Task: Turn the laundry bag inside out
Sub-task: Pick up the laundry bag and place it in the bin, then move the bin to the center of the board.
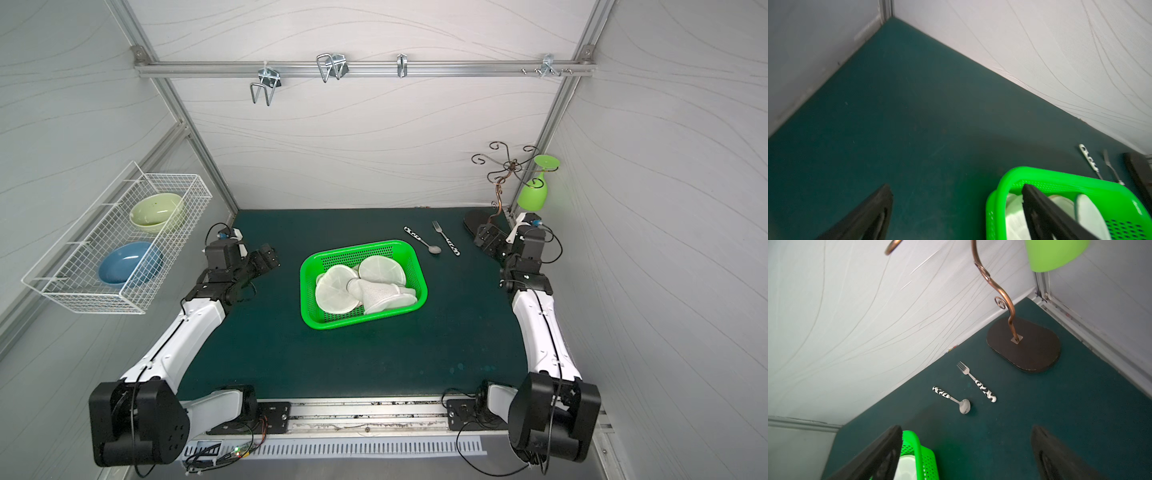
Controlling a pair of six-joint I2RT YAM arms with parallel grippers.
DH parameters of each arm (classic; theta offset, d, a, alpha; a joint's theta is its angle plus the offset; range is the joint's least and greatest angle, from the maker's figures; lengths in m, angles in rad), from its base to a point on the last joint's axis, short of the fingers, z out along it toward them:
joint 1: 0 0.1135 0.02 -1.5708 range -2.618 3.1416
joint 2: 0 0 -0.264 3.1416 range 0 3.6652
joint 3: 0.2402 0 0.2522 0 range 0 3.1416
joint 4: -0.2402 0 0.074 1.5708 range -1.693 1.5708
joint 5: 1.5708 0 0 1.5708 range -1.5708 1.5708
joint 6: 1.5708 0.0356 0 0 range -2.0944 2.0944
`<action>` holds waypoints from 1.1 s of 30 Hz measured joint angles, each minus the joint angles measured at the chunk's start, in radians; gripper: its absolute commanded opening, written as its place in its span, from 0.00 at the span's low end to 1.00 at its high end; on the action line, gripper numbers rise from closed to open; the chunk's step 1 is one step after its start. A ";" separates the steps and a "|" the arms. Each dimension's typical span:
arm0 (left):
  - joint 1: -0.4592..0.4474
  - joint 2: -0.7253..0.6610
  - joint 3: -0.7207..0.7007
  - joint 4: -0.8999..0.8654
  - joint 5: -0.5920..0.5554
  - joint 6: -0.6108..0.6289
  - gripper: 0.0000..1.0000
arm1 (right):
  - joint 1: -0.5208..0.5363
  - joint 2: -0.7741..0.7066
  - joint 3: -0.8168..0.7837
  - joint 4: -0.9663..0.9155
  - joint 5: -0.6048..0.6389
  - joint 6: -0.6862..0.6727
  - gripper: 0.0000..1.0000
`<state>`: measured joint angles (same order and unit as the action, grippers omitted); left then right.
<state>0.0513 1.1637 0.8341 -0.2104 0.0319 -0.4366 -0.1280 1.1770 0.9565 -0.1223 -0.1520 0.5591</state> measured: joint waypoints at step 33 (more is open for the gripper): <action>-0.196 -0.042 -0.182 -0.159 0.214 -0.160 0.65 | 0.884 0.138 0.158 -0.405 0.013 -0.560 0.89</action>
<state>-0.1444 1.1221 0.6521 -0.3691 0.2459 -0.5964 0.7559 1.3155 1.1141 -0.5274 -0.1387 -0.0013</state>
